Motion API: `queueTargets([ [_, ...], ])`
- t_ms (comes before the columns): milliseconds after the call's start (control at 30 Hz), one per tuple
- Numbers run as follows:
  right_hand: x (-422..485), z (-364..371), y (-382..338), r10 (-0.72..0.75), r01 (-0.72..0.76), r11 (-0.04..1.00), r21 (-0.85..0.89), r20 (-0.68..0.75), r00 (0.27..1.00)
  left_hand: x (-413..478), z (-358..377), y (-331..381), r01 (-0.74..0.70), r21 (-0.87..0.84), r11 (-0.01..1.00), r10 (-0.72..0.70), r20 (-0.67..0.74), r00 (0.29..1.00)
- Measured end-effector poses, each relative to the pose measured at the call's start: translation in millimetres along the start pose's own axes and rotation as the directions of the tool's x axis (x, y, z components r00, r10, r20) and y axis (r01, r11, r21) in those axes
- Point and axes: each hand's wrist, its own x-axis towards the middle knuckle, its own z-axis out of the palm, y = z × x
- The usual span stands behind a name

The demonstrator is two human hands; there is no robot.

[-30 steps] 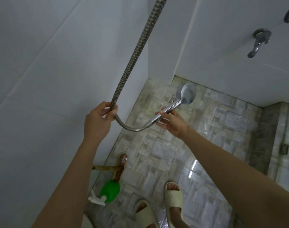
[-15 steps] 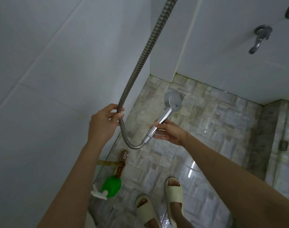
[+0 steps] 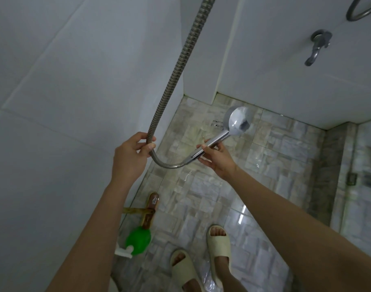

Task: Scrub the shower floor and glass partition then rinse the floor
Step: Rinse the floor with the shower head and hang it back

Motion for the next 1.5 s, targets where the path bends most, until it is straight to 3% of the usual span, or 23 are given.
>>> queueTargets([
  [267, -27.3, -20.9, 36.5, 0.255, -0.260, 0.965, 0.020, 0.128, 0.958, 2.6, -0.5, 4.5, -0.007, 0.089, 0.996, 0.003, 0.048, 0.999],
  [567, -51.5, -63.0, 71.7, 0.387, -0.367, 0.885, 0.285, -0.015, 0.922, -3.8, 16.8, 9.3, 0.007, 0.038, 0.999, -0.011, 0.100, 0.995],
  [833, -54.2, -88.1, 74.1, 0.318, -0.226, 0.851, 0.473, -0.122, 0.940, -4.2, 39.6, 14.3, -0.033, 0.067, 0.997, 0.019, 0.198, 0.980],
  [1133, -49.6, -112.5, 63.4, 0.222, -0.103, 0.875, 0.474, -0.203, 0.954, -7.5, 68.0, 31.2, -0.029, 0.093, 0.995, 0.007, 0.223, 0.975],
  [1300, -45.1, -136.5, 52.4, 0.199, -0.007, 0.847, 0.531, -0.304, 0.932, -2.9, 90.3, 42.6, -0.104, 0.133, 0.986, 0.085, 0.140, 0.986],
  [1500, -33.4, -169.7, 25.5, 0.146, 0.129, 0.814, 0.566, -0.415, 0.898, 8.7, 105.2, 65.6, 0.042, -0.279, 0.959, 0.019, 0.212, 0.977],
])
